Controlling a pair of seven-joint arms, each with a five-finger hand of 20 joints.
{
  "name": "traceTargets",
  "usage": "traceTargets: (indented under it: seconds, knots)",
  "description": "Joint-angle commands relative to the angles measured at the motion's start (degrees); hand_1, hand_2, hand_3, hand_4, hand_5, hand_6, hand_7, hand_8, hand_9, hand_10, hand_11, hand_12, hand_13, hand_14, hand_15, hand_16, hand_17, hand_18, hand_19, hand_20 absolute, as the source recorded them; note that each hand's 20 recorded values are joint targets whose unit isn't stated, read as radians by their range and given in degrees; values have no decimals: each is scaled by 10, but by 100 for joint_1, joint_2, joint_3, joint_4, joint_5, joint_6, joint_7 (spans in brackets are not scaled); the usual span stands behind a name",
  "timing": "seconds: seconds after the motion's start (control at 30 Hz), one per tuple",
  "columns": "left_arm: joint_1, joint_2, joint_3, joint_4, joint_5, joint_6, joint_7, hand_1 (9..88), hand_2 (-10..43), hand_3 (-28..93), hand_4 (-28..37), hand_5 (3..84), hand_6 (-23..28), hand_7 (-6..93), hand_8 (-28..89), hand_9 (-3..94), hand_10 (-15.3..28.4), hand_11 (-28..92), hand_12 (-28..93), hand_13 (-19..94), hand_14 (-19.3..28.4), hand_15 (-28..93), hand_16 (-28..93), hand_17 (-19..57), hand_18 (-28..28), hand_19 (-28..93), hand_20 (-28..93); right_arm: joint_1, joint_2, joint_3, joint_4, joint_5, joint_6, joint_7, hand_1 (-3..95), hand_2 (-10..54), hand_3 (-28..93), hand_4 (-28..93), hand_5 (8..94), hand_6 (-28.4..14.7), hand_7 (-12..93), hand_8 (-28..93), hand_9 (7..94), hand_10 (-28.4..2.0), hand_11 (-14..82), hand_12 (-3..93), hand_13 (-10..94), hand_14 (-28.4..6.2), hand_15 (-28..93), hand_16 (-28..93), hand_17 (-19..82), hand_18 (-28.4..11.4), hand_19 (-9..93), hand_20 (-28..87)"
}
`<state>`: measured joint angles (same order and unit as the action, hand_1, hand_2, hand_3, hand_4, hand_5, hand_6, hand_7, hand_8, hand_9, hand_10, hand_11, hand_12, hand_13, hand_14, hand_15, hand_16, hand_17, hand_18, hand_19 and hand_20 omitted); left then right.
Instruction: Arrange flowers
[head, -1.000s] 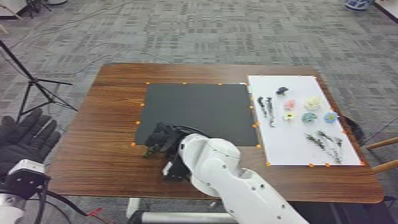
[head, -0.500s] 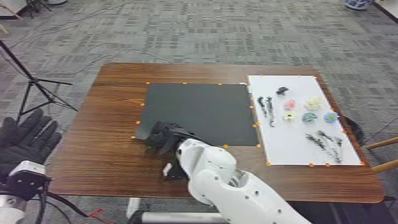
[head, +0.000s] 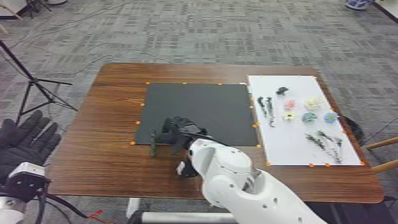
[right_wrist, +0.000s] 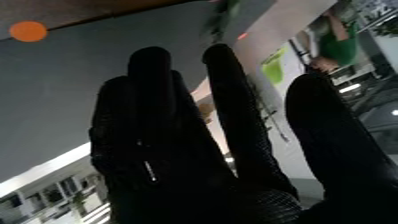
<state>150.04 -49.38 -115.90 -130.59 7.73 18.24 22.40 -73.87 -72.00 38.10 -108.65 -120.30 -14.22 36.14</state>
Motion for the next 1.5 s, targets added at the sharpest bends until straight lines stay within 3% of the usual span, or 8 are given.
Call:
traceTargets:
  seconds: [0.03, 0.23, 0.57, 0.63, 0.73, 0.87, 1.07, 1.5]
  knots:
    - [-7, -34, -35, -18, 11, -35, -72, 225, 185, 650, -283, 328, 66, 75, -67, 264, 107, 98, 115, 185, 107, 144, -19, -25, 72, 115, 112, -318, -10, 247, -504, 119, -978, -335, 235, 146, 725, -182, 566, -44, 108, -110, 478, -268, 250, 199, 437, -254, 725, 214, 259, -284, 869, 260]
    - [-108, 46, 26, 31, 15, -59, -116, 225, 185, 650, -283, 329, 66, 76, -67, 265, 108, 99, 115, 185, 110, 149, -19, -25, 74, 117, 112, -443, -156, 337, -556, 140, -1888, -682, 224, 146, 696, -185, 515, -32, 97, -106, 475, -270, 243, 202, 413, -265, 727, 234, 240, -284, 859, 275]
    - [-115, 74, 123, 24, 12, -42, -117, 226, 186, 649, -283, 330, 67, 76, -67, 265, 108, 101, 117, 186, 112, 151, -18, -26, 76, 118, 112, -362, -351, 114, -127, -283, -1631, -882, 223, 149, 696, -187, 443, -13, 108, -115, 437, -267, 238, 203, 389, -263, 733, 246, 227, -284, 842, 305]
    - [-121, 103, 137, 25, 9, -47, -115, 225, 185, 649, -283, 330, 67, 76, -67, 265, 109, 101, 117, 186, 112, 152, -17, -26, 76, 117, 112, -328, -442, 112, 29, -268, -1647, -786, 222, 150, 698, -187, 444, -22, 106, -115, 435, -267, 240, 203, 388, -264, 733, 245, 228, -284, 842, 309]
    - [-184, 108, 161, 36, 28, -14, -135, 227, 185, 648, -283, 330, 68, 77, -67, 265, 109, 100, 118, 186, 113, 154, -16, -27, 76, 118, 112, -319, -538, 131, 219, -362, -1618, -772, 216, 155, 706, -187, 457, -69, 91, -108, 429, -266, 245, 202, 388, -263, 738, 240, 234, -283, 847, 318]
    - [-160, 71, 169, 23, 26, -7, -150, 225, 185, 650, -283, 331, 68, 77, -67, 265, 109, 99, 118, 186, 113, 154, -16, -27, 77, 118, 112, -327, -570, 125, 358, -394, -1514, -697, 211, 161, 719, -186, 459, -70, 88, -105, 421, -263, 246, 199, 392, -262, 743, 240, 237, -280, 849, 320]
    - [-97, 64, 136, 13, 3, -16, -87, 226, 186, 648, -283, 330, 68, 77, -67, 264, 110, 99, 119, 186, 115, 157, -15, -27, 77, 120, 113, -292, -566, 119, 460, -367, -1461, -532, 217, 178, 742, -193, 520, -180, 44, -98, 441, -268, 242, 188, 403, -253, 745, 235, 247, -276, 853, 318]
    - [-30, 43, 99, -6, -49, -42, -42, 226, 185, 648, -283, 330, 69, 77, -66, 263, 111, 99, 120, 186, 115, 156, -15, -28, 79, 122, 112, -173, -523, 100, 408, -254, -1383, 154, 211, 187, 741, -186, 562, -206, 43, -105, 468, -283, 225, 187, 417, -262, 737, 234, 260, -281, 860, 306]
